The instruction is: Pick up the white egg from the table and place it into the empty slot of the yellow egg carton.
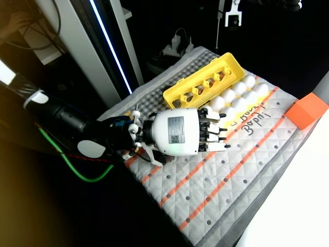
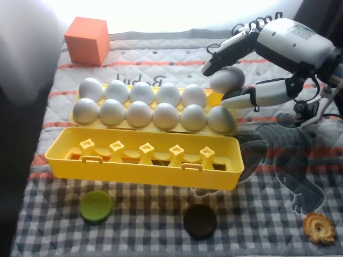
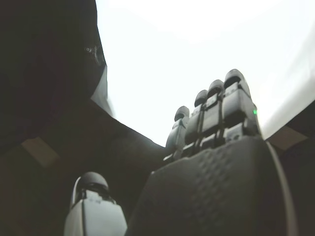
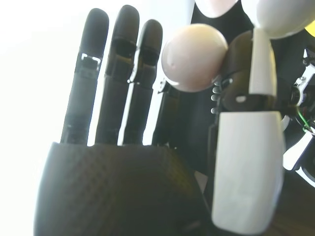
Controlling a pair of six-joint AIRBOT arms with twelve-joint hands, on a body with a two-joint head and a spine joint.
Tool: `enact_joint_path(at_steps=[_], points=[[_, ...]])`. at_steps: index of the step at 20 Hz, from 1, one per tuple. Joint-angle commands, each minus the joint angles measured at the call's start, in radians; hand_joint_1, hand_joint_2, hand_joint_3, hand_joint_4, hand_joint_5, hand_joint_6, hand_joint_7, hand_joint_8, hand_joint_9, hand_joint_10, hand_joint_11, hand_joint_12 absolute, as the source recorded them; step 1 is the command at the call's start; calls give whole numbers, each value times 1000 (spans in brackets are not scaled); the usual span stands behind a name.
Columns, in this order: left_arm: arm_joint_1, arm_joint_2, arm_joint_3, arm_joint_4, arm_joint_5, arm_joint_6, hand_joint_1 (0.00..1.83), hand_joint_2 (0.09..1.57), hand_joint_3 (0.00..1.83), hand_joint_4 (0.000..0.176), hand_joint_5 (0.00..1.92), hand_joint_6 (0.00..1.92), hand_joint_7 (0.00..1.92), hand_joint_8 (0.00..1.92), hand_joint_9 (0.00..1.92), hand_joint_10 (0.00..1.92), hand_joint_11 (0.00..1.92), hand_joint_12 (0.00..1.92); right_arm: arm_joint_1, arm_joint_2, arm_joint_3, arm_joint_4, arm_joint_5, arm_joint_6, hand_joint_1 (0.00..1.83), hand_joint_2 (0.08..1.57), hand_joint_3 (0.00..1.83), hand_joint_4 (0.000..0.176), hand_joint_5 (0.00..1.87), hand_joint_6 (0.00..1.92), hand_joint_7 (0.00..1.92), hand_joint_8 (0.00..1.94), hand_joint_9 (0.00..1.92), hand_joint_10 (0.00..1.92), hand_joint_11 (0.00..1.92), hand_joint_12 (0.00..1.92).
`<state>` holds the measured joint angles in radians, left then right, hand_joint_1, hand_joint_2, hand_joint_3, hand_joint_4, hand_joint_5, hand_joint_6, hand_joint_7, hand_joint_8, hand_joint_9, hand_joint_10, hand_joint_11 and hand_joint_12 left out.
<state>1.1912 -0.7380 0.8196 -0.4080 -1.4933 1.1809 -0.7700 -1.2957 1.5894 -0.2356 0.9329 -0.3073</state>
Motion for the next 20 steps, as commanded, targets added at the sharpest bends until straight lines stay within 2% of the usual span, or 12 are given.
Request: enact_joint_path(at_steps=[1,2,4,5,7,8,9,10,11,13,16,20], points=[[-6,2,1,7,-123,-5,0,754,1,116,0,0,0,0,0,0,0,0,15,-4,3,15,99,11,1066,1076,0,100,1056,851,1126,3,1080,8,623,903],[-6,2,1,7,-123,-5,0,750,0,115,0,0,0,0,0,0,0,0,17,-4,3,13,99,11,1087,1076,0,46,1061,843,1148,6,1106,13,669,893],[-6,2,1,7,-123,-5,0,752,0,111,0,0,0,0,0,0,0,0,26,-4,3,5,99,11,1092,1077,0,34,1060,843,1139,3,1098,8,675,890],[-6,2,2,7,-123,-5,0,756,2,118,0,0,0,0,0,0,0,0,30,-4,3,0,99,13,1101,1082,1,1,1050,859,1133,2,1106,8,686,916],[-7,1,2,7,-123,-5,0,769,6,113,0,0,0,0,0,0,0,0,32,-4,-1,-3,99,13,1081,1077,0,58,1059,847,1143,2,1141,11,768,898],[-7,1,3,7,-123,-5,0,769,6,113,0,0,0,0,0,0,0,0,32,-4,-1,-3,99,13,1081,1077,0,58,1059,847,1143,2,1141,11,768,898],[-7,1,3,7,-123,-5,0,757,0,113,0,0,0,0,0,0,0,0,32,-4,-2,-4,99,13,1053,1078,1,123,1048,864,1126,0,1101,3,718,852],[-7,2,2,7,-123,-5,0,749,0,113,0,0,0,0,0,0,0,0,32,-4,-3,-5,99,13,1042,1081,1,147,1039,879,1116,2,1094,1,714,826],[-7,2,2,7,-123,-5,0,760,2,107,0,0,0,0,0,0,0,0,32,-4,-4,-5,99,13,937,1017,0,0,972,366,1093,1,1065,0,693,789],[-6,2,2,7,-123,-5,0,767,5,101,0,0,0,0,0,0,0,0,32,-4,-5,-5,99,13,800,981,0,0,1001,39,1037,0,1003,0,652,709],[-6,1,3,7,-123,-5,0,757,0,106,0,0,0,0,0,0,0,0,32,-2,-8,-5,99,13,708,944,0,0,936,0,992,0,967,0,621,638],[-7,0,3,7,-122,-5,0,761,1,106,0,0,0,0,0,0,0,0,32,15,-16,-7,99,13,768,944,3,0,882,0,937,0,898,0,621,483]])
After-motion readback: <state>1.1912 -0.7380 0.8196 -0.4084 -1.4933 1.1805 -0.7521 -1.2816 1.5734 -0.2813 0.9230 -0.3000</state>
